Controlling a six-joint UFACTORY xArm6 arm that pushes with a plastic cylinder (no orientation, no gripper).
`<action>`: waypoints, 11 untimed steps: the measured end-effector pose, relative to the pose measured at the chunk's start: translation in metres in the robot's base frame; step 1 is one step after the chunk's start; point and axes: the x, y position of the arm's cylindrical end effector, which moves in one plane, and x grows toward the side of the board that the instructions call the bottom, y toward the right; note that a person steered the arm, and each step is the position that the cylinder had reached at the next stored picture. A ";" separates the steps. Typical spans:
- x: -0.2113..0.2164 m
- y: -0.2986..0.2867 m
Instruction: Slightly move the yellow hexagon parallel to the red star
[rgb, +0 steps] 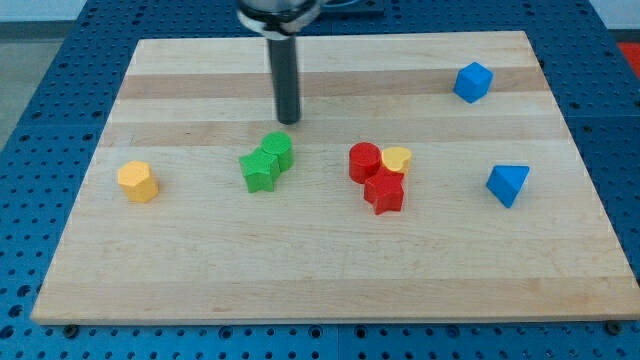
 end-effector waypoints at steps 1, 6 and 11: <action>0.000 -0.057; 0.069 -0.193; 0.118 -0.195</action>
